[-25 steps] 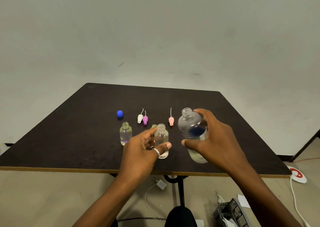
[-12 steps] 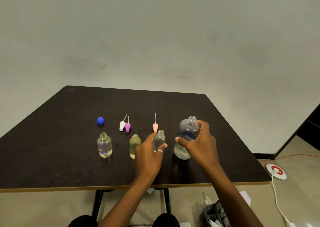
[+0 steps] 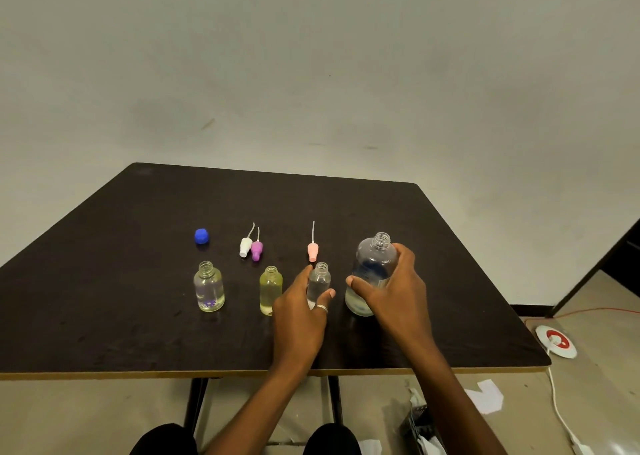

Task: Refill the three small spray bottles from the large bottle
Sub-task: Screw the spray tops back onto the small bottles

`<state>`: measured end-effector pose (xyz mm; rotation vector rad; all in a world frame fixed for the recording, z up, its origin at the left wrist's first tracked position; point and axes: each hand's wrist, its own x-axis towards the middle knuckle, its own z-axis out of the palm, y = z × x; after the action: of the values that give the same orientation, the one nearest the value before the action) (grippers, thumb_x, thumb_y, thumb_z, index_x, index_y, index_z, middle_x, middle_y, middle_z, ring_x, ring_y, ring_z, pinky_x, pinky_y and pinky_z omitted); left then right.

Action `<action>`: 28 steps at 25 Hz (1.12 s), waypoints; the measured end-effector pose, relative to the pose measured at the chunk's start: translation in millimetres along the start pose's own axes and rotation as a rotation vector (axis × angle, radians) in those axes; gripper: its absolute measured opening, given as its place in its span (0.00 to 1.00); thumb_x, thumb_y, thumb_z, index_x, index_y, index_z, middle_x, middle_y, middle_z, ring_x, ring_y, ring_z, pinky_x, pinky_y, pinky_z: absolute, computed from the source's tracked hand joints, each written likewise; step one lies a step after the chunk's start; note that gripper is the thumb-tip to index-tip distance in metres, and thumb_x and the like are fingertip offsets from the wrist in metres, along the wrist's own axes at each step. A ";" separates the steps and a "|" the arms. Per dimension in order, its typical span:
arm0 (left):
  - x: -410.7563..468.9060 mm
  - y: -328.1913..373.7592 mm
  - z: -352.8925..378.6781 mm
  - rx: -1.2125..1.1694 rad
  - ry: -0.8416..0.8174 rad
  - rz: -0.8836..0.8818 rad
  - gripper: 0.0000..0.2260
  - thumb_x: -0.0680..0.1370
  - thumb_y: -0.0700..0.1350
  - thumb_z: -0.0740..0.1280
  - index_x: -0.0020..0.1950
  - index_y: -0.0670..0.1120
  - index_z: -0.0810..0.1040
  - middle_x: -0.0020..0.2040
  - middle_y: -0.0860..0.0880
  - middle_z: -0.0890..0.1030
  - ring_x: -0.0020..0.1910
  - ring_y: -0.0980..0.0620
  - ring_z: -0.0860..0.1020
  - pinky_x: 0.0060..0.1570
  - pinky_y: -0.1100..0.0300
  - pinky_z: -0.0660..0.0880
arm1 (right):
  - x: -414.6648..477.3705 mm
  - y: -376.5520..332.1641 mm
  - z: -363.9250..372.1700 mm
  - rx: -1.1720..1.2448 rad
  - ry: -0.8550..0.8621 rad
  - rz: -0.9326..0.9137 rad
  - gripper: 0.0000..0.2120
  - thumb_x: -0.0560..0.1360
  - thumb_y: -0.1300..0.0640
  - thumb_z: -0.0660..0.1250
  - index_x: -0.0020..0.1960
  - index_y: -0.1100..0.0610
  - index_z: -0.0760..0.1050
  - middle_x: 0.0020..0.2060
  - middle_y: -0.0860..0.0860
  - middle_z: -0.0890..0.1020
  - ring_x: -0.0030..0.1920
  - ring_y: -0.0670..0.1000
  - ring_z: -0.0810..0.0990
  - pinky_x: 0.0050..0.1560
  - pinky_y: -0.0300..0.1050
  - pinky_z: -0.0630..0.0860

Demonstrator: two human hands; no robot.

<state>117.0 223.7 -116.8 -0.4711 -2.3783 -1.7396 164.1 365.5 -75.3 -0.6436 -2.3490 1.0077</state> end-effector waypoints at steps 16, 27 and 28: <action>-43.7 29.1 -51.4 0.049 0.135 0.172 0.21 0.74 0.46 0.75 0.66 0.49 0.78 0.55 0.55 0.84 0.51 0.63 0.80 0.52 0.63 0.79 | -36.1 -94.1 -47.1 -0.248 0.213 -0.257 0.28 0.72 0.44 0.72 0.67 0.52 0.70 0.71 0.53 0.68 0.74 0.55 0.62 0.66 0.51 0.69; -2.8 -26.5 -142.6 0.111 0.249 -0.095 0.40 0.69 0.54 0.77 0.76 0.48 0.63 0.74 0.48 0.68 0.72 0.47 0.68 0.66 0.51 0.70 | 32.9 -175.7 73.9 -0.515 -0.515 -0.595 0.19 0.75 0.55 0.70 0.65 0.52 0.76 0.60 0.51 0.80 0.59 0.51 0.78 0.61 0.50 0.76; 2.4 -30.9 -143.9 0.106 0.209 -0.119 0.41 0.69 0.54 0.78 0.77 0.49 0.62 0.75 0.48 0.67 0.73 0.47 0.67 0.67 0.51 0.68 | 42.9 -175.3 87.8 -0.583 -0.552 -0.597 0.20 0.75 0.56 0.70 0.66 0.52 0.75 0.61 0.52 0.80 0.59 0.53 0.78 0.61 0.51 0.76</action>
<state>95.9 79.1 -98.9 -0.1274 -2.3746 -1.6092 39.0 237.5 15.7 0.2083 -3.0639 0.2291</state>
